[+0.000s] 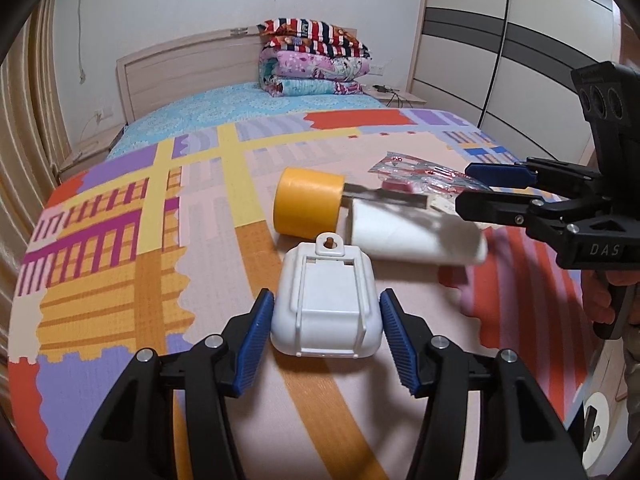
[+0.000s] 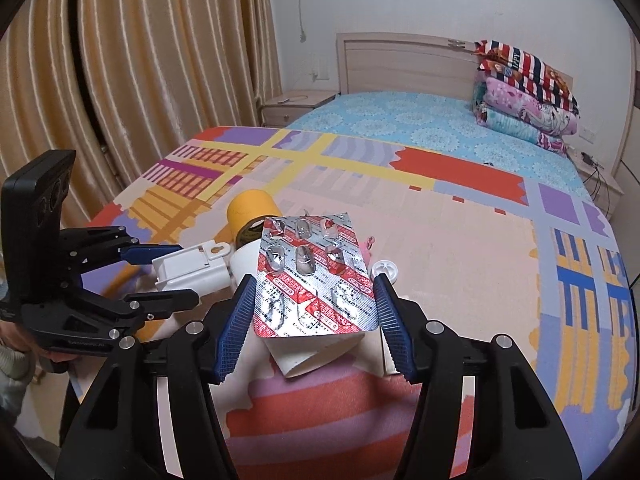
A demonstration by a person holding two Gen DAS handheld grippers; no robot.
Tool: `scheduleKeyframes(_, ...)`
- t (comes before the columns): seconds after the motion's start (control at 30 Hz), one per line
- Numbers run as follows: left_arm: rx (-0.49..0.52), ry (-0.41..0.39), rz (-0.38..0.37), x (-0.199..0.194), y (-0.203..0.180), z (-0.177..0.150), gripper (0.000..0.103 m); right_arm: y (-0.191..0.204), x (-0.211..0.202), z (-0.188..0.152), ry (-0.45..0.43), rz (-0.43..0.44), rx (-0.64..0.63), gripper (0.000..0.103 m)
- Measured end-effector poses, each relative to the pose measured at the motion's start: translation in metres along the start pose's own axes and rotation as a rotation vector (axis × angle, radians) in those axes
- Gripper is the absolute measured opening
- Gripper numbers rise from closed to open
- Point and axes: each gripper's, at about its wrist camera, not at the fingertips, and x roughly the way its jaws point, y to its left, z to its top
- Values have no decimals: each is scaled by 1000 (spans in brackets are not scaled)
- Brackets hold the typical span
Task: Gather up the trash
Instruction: 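Carry blister pack and white box to the bin and release both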
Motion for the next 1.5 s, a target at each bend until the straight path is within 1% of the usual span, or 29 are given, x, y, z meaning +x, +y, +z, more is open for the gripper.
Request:
scheduleKeyframes(0.23,23,-49,1,-29,-7,-6,53,4,-27,-9,-44,-9,23,59)
scheduleKeyframes(0.47,39,-79,-5,-56,-15,-20,53,15,-56,-28,-68,-30,36,59)
scheduleKeyframes(0.57,50,-96,-17,-70,-21,-30,53,23,-70,-38,-79,-21,36,59)
scheduleKeyframes(0.77,47,-90,-17,-82,-24,-47,53,40,-91,-57,-97,-10,40,59)
scheduleKeyframes(0.87,49,-81,-34,-88,-27,-57,53,47,-99,-65,-102,1,34,59)
scheduleKeyframes(1.0,78,-75,-53,-100,-38,-73,53,56,-107,-77,-99,15,36,59)
scheduleKeyframes(1.07,87,-68,-77,-107,-44,-84,53,62,-111,-86,-92,26,39,59)
scheduleKeyframes(1.17,112,-56,-138,-118,-54,-101,53,72,-117,-99,-79,43,28,59)
scheduleKeyframes(1.37,165,-12,-205,-131,-73,-135,53,88,-126,-122,-46,73,1,59)
scheduleKeyframes(1.5,201,23,-247,-132,-84,-154,53,99,-129,-139,-3,116,-18,59)
